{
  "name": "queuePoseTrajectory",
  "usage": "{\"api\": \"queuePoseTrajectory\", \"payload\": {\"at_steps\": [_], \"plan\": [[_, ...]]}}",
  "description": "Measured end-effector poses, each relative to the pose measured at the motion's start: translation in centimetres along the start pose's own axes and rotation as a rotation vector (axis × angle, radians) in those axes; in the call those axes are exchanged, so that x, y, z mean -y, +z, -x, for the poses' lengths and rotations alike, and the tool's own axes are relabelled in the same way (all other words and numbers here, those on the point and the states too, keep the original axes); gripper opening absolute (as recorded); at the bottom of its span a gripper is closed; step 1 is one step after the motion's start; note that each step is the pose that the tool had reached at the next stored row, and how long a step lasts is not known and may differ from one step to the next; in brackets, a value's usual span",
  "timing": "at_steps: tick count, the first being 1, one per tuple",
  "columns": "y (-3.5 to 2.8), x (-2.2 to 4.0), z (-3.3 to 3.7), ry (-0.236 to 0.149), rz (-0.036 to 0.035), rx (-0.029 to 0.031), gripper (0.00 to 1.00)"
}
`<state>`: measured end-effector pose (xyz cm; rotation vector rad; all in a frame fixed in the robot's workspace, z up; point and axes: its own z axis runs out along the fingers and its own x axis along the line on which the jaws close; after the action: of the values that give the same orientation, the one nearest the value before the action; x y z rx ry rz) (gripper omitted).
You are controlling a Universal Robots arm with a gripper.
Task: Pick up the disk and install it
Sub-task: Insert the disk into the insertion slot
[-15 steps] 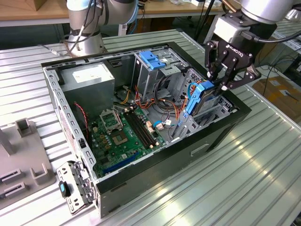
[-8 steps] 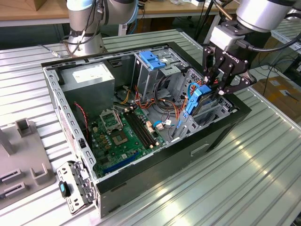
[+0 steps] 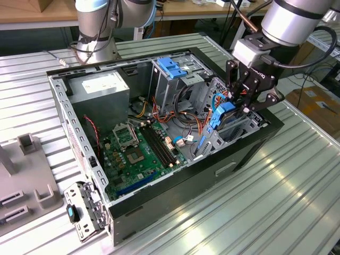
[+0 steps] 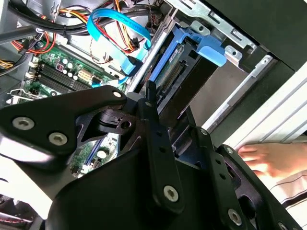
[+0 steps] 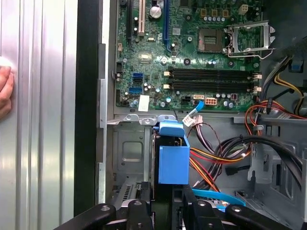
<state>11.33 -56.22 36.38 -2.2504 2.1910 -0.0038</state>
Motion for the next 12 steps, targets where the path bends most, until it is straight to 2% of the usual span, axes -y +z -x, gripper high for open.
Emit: {"api": "queuePoseTrajectory", "payload": {"at_steps": [8,9,12], "plan": [[0.05,0.0,0.0,0.0,0.0,-0.0001,0.36],[0.06,0.0,0.0,0.0,0.0,0.0001,0.43],[0.75,-0.33,0.01,0.0,0.0001,0.0002,0.43]]}}
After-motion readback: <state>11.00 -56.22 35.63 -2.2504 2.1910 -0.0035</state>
